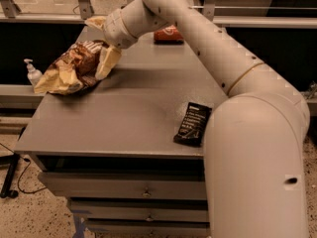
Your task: Pick brown chip bag
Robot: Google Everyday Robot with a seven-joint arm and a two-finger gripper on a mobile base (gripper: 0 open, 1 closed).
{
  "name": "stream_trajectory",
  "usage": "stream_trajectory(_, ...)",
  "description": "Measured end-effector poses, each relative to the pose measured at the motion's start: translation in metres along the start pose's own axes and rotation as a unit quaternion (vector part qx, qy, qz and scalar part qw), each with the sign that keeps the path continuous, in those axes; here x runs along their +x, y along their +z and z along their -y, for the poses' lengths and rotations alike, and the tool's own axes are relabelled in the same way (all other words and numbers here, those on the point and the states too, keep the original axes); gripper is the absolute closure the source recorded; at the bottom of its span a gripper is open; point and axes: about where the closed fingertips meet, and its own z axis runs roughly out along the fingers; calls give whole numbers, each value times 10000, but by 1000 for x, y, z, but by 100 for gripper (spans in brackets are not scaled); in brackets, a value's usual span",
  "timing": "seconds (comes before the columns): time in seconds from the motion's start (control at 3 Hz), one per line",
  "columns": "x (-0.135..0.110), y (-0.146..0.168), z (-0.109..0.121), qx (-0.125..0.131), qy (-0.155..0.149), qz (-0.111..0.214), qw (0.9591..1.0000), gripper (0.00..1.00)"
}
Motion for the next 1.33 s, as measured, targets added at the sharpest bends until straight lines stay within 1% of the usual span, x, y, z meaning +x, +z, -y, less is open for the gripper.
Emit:
stream_trajectory(0.33,12,14,-4,69,200,-182,9996,17)
stream_trajectory(0.67,23,20,-12,176,411,-408,9982,41)
stream_trajectory(1.0,19,11,-20,328,510,-552,9966,64)
stream_trajectory(1.33,-2,-14,-15,607,703,-540,9942,88)
